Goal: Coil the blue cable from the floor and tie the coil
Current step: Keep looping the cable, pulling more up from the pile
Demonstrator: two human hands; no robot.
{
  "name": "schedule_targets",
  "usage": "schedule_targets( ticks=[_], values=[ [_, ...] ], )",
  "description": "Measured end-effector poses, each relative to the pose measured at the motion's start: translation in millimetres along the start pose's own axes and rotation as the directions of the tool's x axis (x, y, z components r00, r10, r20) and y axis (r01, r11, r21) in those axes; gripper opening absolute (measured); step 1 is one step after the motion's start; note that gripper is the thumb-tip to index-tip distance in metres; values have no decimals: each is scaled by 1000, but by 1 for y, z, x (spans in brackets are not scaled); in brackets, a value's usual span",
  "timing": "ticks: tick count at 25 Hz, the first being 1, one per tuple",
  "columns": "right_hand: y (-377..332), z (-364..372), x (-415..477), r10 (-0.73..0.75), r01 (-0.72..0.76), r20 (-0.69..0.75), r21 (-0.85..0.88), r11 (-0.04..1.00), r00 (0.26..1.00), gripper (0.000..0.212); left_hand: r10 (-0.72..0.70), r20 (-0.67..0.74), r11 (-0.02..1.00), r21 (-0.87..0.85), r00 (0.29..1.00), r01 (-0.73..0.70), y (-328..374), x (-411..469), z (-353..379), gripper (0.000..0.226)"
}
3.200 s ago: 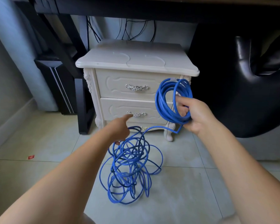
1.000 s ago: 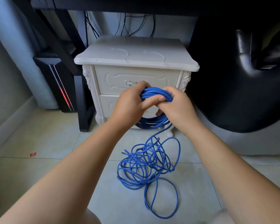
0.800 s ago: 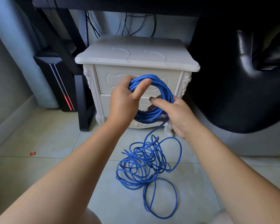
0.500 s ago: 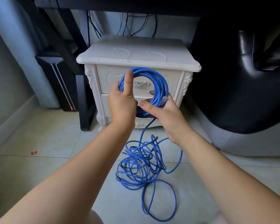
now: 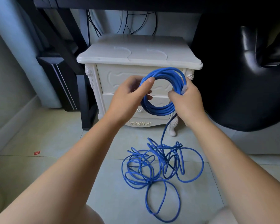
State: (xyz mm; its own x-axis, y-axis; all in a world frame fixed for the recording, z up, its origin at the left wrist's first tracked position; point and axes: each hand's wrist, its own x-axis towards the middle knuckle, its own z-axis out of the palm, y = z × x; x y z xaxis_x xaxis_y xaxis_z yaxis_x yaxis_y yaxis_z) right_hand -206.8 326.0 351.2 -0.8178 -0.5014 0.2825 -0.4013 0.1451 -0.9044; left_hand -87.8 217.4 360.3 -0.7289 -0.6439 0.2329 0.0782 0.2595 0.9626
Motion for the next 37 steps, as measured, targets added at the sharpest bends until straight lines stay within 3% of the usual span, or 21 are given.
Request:
schedule_targets(
  ticks=[4, 8, 13, 15, 18, 19, 22, 24, 27, 29, 30, 31, 33, 35, 37],
  values=[
    [-2, 0, -2, -118, 146, 110, -288, 947, 987, 14, 87, 58, 988, 126, 994, -94, 4, 1, -2, 41],
    [-12, 10, -13, -199, 296, 230, -560, 774, 953, 16, 127, 69, 925, 353, 990, -143, -1, 1, 5, 50],
    [-23, 8, -18, -294, 403, 275, -641, 653, 915, 16, 120, -32, 918, 384, 992, -98, -8, 5, 1, 52],
    [-23, 7, -17, -311, 409, 266, -625, 665, 912, 20, 150, -64, 931, 345, 987, -119, -1, 2, 2, 50],
    [-16, 5, -12, -147, 201, 215, -253, 946, 965, 16, 163, -122, 963, 233, 979, -132, 3, 1, 1, 49],
    [-15, 3, -12, -78, 105, 235, -106, 989, 969, 15, 168, -157, 970, 200, 973, -136, 4, 1, 0, 52],
    [-10, 5, -15, 5, -67, 340, 172, 983, 940, 16, 111, -288, 993, 57, 951, -99, 6, 2, 0, 53],
    [-8, 11, -19, 32, -132, 329, 287, 949, 944, 18, 11, -323, 995, -88, 946, -42, 7, 1, 5, 46],
    [-3, 20, -17, 81, -152, 187, 407, 900, 979, 18, -96, -163, 969, -239, 982, 55, 8, 1, 8, 53],
    [-3, 19, -11, 141, -171, 97, 515, 840, 985, 22, -259, -29, 923, -301, 965, 239, -4, 3, 4, 62],
    [-3, 17, -8, 192, -192, 63, 585, 788, 979, 25, -361, 2, 915, -194, 933, 355, -14, 4, 0, 70],
    [-5, 14, -4, 238, -204, 36, 645, 736, 971, 27, -442, 9, 897, 22, 897, 442, -28, 5, -5, 75],
    [-7, 8, 2, 291, -209, 6, 710, 673, 957, 30, -633, 116, 733, 408, 765, 545, -50, -4, -10, 79],
    [-12, 4, 5, 310, -208, 3, 747, 632, 951, 31, -774, 317, 630, 472, 548, 616, -67, -18, 6, 68],
    [-17, 5, 5, 331, -219, 16, 781, 585, 943, 32, -767, 357, 635, 305, 533, 709, -80, -27, 24, 47]
  ],
)
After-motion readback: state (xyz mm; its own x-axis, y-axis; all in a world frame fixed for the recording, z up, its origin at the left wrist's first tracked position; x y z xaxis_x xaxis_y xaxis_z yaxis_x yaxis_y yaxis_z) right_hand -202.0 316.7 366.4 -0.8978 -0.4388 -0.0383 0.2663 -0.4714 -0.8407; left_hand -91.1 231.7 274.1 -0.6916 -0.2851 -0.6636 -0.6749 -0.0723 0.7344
